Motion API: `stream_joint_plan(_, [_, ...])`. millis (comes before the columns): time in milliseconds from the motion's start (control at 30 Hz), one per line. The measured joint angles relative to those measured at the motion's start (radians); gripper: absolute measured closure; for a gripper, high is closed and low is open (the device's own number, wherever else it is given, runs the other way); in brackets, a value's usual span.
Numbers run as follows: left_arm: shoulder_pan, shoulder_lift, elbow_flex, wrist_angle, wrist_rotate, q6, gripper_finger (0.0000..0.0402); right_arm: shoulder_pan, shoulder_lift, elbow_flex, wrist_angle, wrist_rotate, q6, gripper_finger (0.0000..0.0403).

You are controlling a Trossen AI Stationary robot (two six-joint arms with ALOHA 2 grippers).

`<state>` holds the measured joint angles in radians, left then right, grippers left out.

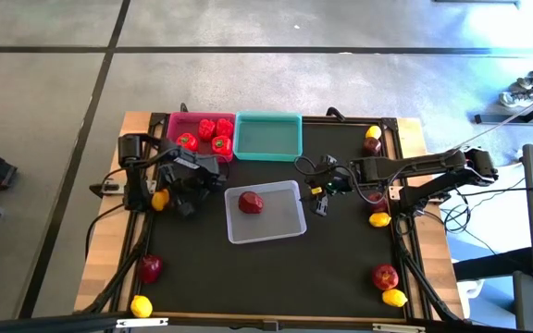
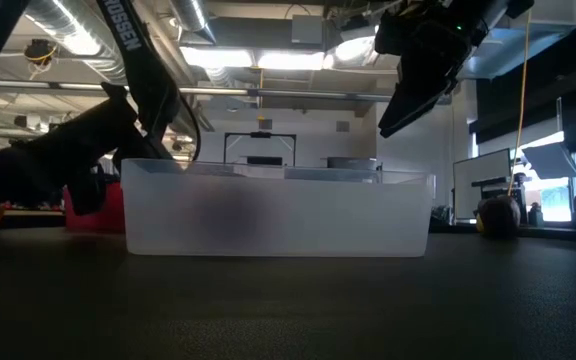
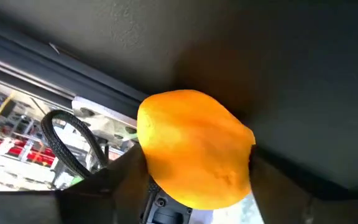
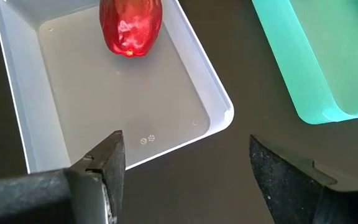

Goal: Sort produce into baskets
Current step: Put the yellow lemon into the blue bin

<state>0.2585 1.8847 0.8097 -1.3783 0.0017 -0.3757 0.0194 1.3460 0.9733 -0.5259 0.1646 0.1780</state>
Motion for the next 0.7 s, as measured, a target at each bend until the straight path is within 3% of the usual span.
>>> stream_joint_plan(300, [-0.056,-0.095,0.001,0.011,-0.004,0.003,0.0185,0.001,0.000,0.000,-0.003,-0.001,0.000,0.0137])
stream_joint_plan(700, [-0.163,-0.380,0.048,0.017,-0.008,-0.096,0.0180,0.000,-0.001,0.005,-0.001,-0.001,0.002,0.0137])
